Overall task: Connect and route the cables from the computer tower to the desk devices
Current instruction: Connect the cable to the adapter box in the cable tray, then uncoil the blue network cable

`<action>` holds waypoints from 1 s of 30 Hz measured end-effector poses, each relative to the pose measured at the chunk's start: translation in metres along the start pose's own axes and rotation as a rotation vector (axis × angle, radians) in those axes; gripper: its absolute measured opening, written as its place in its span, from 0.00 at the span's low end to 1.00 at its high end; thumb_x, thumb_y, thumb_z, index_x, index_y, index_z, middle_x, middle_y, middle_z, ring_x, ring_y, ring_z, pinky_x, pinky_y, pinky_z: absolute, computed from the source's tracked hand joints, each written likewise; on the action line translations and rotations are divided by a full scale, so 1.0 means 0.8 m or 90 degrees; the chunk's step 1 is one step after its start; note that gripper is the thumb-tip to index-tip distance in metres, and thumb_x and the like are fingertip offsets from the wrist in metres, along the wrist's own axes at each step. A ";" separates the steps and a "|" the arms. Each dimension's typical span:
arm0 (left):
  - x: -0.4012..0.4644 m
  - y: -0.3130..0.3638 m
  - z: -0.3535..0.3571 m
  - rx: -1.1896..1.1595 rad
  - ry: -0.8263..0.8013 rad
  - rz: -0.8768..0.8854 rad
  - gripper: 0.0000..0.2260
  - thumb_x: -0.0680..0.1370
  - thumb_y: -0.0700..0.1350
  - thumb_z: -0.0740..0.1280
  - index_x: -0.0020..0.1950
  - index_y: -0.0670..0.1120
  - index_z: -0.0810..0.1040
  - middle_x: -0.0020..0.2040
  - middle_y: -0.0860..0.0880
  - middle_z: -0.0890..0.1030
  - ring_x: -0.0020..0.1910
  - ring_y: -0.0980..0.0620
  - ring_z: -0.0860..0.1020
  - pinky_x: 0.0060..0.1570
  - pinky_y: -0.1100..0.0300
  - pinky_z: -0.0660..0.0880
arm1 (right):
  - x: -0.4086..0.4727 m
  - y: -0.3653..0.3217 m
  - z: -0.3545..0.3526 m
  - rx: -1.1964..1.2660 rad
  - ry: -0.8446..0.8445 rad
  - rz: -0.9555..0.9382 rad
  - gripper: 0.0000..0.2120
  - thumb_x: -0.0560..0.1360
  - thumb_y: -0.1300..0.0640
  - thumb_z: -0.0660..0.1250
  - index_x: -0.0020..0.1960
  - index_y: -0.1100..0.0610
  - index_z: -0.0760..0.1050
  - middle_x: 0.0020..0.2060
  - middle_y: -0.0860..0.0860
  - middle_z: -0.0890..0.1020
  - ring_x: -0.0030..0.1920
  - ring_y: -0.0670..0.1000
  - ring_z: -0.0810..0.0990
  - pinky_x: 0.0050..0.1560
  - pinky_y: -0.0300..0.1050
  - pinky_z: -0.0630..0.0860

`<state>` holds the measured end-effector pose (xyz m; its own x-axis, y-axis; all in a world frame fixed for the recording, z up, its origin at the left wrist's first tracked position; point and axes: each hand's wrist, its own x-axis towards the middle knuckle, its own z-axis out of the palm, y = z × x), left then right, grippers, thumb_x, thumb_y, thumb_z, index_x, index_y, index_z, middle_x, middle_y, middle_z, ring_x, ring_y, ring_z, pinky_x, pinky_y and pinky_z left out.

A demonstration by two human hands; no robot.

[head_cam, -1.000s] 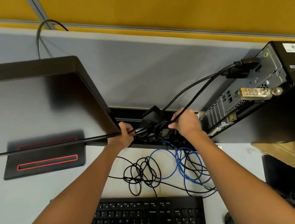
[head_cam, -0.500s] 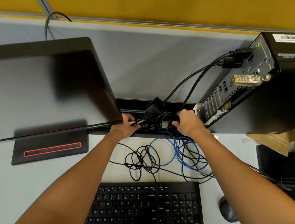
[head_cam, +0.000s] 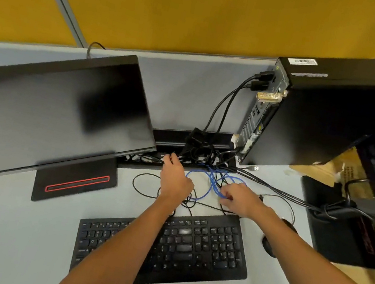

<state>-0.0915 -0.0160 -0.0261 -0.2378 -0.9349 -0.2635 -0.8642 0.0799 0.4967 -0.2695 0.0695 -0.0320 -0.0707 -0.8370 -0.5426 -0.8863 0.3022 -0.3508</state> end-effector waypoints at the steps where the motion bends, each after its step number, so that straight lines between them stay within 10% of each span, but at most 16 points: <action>1: -0.005 0.007 -0.003 0.000 0.013 0.003 0.41 0.72 0.39 0.71 0.77 0.38 0.48 0.76 0.39 0.52 0.72 0.40 0.63 0.70 0.52 0.64 | -0.008 0.002 -0.002 0.029 0.029 -0.024 0.14 0.77 0.55 0.66 0.34 0.49 0.66 0.33 0.48 0.72 0.39 0.54 0.72 0.39 0.46 0.66; 7: -0.035 0.054 -0.025 -0.034 0.109 0.150 0.48 0.69 0.39 0.73 0.78 0.44 0.43 0.76 0.41 0.53 0.70 0.43 0.63 0.68 0.50 0.66 | -0.067 -0.032 -0.080 0.177 0.304 -0.194 0.08 0.80 0.57 0.62 0.46 0.58 0.79 0.35 0.51 0.78 0.36 0.48 0.74 0.37 0.36 0.68; 12: -0.037 0.074 -0.063 -0.188 0.014 0.300 0.06 0.79 0.43 0.63 0.49 0.45 0.79 0.39 0.50 0.80 0.38 0.52 0.77 0.42 0.55 0.74 | -0.097 -0.044 -0.117 0.232 0.447 -0.227 0.04 0.78 0.57 0.66 0.48 0.54 0.79 0.38 0.47 0.77 0.38 0.43 0.74 0.40 0.33 0.68; 16: -0.049 0.090 -0.104 -0.191 0.074 0.351 0.07 0.78 0.47 0.66 0.43 0.48 0.80 0.32 0.51 0.78 0.32 0.53 0.74 0.35 0.58 0.69 | -0.098 -0.023 -0.106 0.440 0.341 -0.118 0.12 0.78 0.51 0.66 0.45 0.61 0.74 0.39 0.58 0.76 0.39 0.50 0.75 0.45 0.51 0.75; 21: -0.078 0.130 -0.137 -0.414 -0.009 0.320 0.08 0.75 0.41 0.70 0.40 0.36 0.81 0.30 0.40 0.75 0.30 0.55 0.69 0.34 0.60 0.67 | -0.125 -0.018 -0.106 0.578 0.118 -0.137 0.14 0.81 0.53 0.62 0.57 0.65 0.71 0.49 0.56 0.80 0.51 0.48 0.82 0.54 0.46 0.80; 27: -0.087 0.153 -0.165 -0.504 -0.017 0.269 0.08 0.79 0.46 0.64 0.49 0.46 0.83 0.22 0.61 0.63 0.22 0.60 0.63 0.26 0.67 0.63 | -0.133 -0.036 -0.129 0.467 0.343 -0.216 0.04 0.80 0.62 0.61 0.50 0.62 0.72 0.41 0.58 0.81 0.41 0.47 0.82 0.45 0.46 0.80; 30: -0.066 0.133 -0.169 -0.485 0.088 0.245 0.11 0.80 0.51 0.64 0.50 0.45 0.82 0.24 0.51 0.74 0.24 0.60 0.64 0.31 0.63 0.65 | -0.138 -0.047 -0.134 0.591 0.504 -0.207 0.04 0.80 0.60 0.63 0.49 0.59 0.76 0.32 0.55 0.80 0.32 0.47 0.78 0.36 0.39 0.77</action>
<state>-0.1111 -0.0048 0.1528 -0.3535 -0.9283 0.1154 -0.1909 0.1923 0.9626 -0.2776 0.1019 0.1224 -0.4487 -0.8789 0.1620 -0.2829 -0.0323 -0.9586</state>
